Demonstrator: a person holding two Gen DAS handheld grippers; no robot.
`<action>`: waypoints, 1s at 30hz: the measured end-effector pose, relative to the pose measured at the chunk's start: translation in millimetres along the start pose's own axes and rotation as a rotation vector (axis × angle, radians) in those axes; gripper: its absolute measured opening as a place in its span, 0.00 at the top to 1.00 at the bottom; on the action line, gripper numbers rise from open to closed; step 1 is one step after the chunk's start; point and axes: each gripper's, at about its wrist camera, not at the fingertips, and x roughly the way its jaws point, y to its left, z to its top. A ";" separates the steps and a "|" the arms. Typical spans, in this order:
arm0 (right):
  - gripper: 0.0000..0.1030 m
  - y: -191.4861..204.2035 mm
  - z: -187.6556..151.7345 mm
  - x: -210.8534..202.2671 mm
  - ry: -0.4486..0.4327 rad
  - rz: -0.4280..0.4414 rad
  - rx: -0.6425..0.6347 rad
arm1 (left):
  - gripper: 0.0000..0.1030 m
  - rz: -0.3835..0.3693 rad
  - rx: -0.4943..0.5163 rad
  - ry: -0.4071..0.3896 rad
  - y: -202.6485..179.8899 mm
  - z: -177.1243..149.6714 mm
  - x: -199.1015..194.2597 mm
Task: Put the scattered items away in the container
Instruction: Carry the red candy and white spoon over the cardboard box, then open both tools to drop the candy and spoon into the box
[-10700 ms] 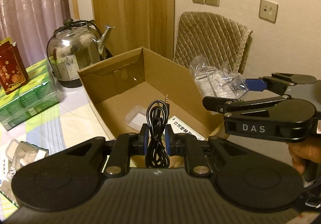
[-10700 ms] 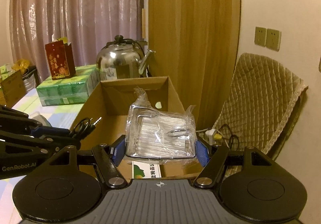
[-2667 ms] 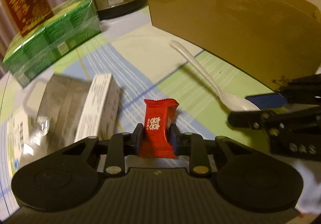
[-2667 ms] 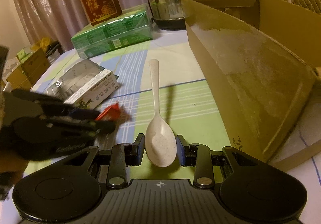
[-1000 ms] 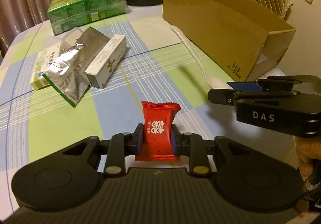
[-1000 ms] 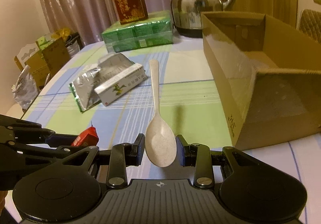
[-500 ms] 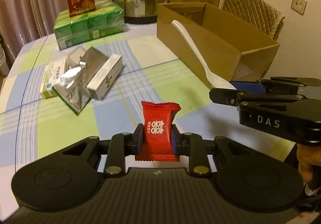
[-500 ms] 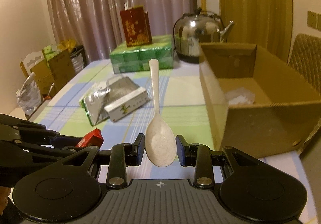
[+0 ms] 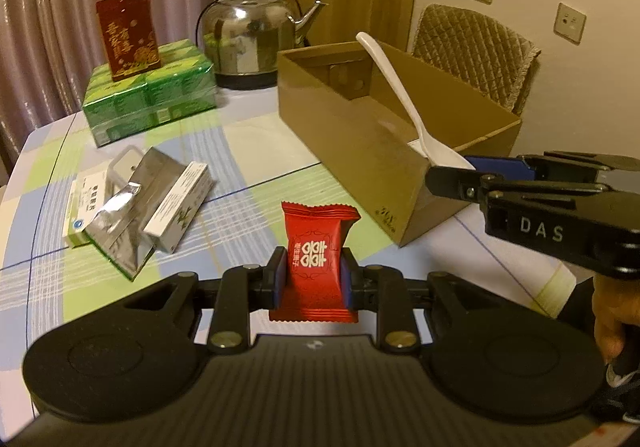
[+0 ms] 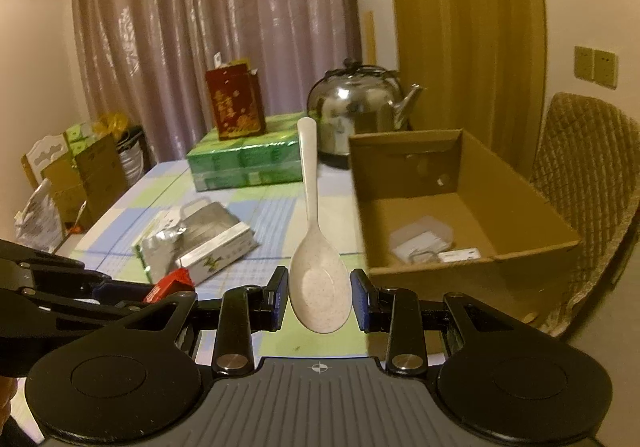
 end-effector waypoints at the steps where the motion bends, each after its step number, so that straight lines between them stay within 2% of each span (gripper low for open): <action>1: 0.71 -3.1 0.9 -1.0 -0.004 -0.005 0.003 | 0.79 -0.002 0.005 -0.001 -2.4 1.7 0.7; 9: 0.71 -29.5 10.0 -4.1 -0.023 -0.048 0.016 | 0.79 -0.032 0.037 -0.012 -21.9 19.3 8.5; 16: 0.71 -64.4 24.8 -3.8 -0.051 -0.105 0.030 | 0.79 -0.069 0.076 -0.041 -46.5 47.6 19.3; 30: 0.71 -123.7 47.3 18.9 -0.061 -0.168 0.049 | 0.79 -0.123 0.138 -0.074 -88.9 103.5 62.5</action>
